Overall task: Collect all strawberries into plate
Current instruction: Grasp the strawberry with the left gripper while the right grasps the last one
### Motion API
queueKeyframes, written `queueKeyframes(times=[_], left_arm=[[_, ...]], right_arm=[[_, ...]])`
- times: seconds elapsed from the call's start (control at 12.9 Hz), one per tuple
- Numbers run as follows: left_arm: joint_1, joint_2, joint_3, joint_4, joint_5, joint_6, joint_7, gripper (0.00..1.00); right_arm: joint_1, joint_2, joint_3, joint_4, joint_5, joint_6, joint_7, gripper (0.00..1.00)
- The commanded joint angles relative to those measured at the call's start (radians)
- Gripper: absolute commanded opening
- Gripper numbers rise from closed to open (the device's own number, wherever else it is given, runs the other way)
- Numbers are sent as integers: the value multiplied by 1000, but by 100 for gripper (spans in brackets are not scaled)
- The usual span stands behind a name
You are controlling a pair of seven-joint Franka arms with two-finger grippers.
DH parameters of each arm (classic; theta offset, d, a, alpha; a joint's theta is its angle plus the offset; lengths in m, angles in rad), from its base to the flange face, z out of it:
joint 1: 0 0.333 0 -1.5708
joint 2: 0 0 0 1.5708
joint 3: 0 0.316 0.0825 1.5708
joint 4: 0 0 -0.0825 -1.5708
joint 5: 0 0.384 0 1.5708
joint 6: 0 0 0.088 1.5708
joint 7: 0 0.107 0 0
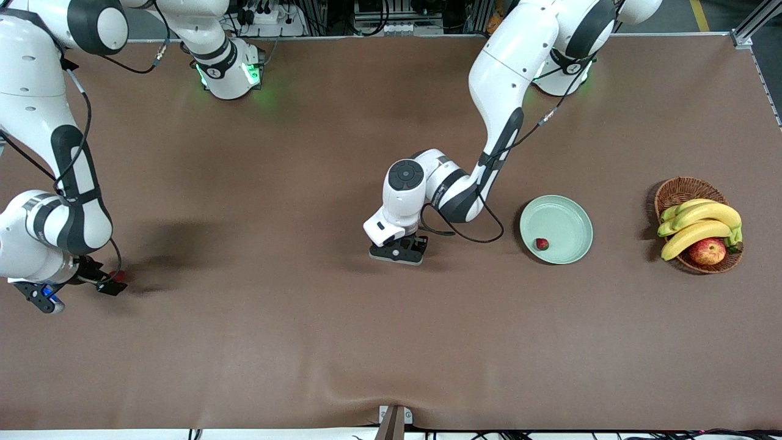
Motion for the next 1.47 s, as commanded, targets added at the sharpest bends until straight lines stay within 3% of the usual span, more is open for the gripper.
queueKeyframes(times=[0.0,0.08,0.39,0.54,0.62,0.7,0.85,0.93,1.39], left_arm=[[-14,2,11,15,29,3,-16,17],[-18,-1,11,15,29,-2,-16,2],[-17,-28,12,14,29,-69,-16,0],[2,-88,12,14,29,-138,-16,0],[30,-129,12,14,29,-179,-14,0],[63,-177,12,12,31,-240,-7,0],[126,-258,8,3,31,-354,4,0],[153,-293,8,-11,29,-402,6,0],[297,-398,8,-75,31,-655,191,0]], right_arm=[[-12,-21,3,-43,12,11,-161,100],[-8,-21,3,-47,12,14,-171,100],[-7,-18,3,-61,12,54,-171,100],[-7,-18,3,-61,12,57,-171,100],[-11,-18,3,-61,12,57,-171,92],[-11,-18,3,-61,12,56,-171,72],[-15,-17,3,-61,12,56,-170,15],[-14,-17,3,-64,12,56,-168,0],[14,-33,6,-43,12,50,-170,0]])
